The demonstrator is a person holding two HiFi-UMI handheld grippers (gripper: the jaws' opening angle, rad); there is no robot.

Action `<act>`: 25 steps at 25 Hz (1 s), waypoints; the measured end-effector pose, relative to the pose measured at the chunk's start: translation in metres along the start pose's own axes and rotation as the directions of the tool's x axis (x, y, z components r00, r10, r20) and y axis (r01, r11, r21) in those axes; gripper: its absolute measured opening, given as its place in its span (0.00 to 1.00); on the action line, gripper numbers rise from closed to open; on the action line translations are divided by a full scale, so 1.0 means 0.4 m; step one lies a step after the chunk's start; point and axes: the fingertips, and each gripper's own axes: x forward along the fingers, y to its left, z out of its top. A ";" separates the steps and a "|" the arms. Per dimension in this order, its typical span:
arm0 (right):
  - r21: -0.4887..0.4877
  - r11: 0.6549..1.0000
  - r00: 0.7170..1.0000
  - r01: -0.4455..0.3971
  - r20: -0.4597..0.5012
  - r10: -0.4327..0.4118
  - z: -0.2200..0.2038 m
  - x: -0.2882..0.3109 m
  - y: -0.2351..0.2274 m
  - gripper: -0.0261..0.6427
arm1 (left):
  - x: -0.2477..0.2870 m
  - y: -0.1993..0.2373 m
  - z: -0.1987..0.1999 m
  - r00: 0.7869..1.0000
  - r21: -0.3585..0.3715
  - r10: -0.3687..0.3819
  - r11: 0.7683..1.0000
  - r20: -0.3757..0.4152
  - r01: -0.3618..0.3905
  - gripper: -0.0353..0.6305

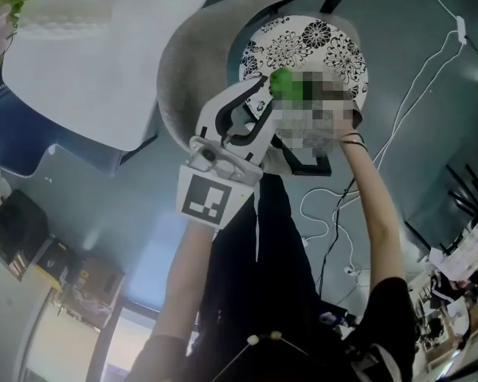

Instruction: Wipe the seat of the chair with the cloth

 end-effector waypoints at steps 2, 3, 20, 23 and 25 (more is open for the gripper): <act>0.037 0.991 0.991 0.128 -0.051 -0.126 -0.053 0.000 -0.132 0.12 | 0.002 -0.006 0.002 1.000 -0.010 -0.007 1.000 0.003 0.007 0.19; 0.046 0.981 0.980 0.187 -0.082 -0.183 -0.084 0.002 -0.195 0.12 | 0.004 -0.011 0.003 1.000 -0.012 -0.013 1.000 0.004 0.013 0.19; 0.076 0.988 0.965 0.135 -0.234 -0.114 -0.270 0.063 -0.129 0.11 | -0.013 -0.004 0.011 1.000 -0.008 -0.017 1.000 0.006 0.017 0.19; 0.080 0.995 0.976 0.055 -0.212 -0.037 -0.255 0.056 0.010 0.11 | -0.019 0.009 0.019 1.000 -0.025 -0.002 1.000 0.018 0.002 0.19; 0.073 0.997 0.980 0.001 -0.199 0.014 -0.246 0.045 0.099 0.11 | -0.021 0.012 0.025 1.000 -0.031 0.003 1.000 0.027 -0.002 0.19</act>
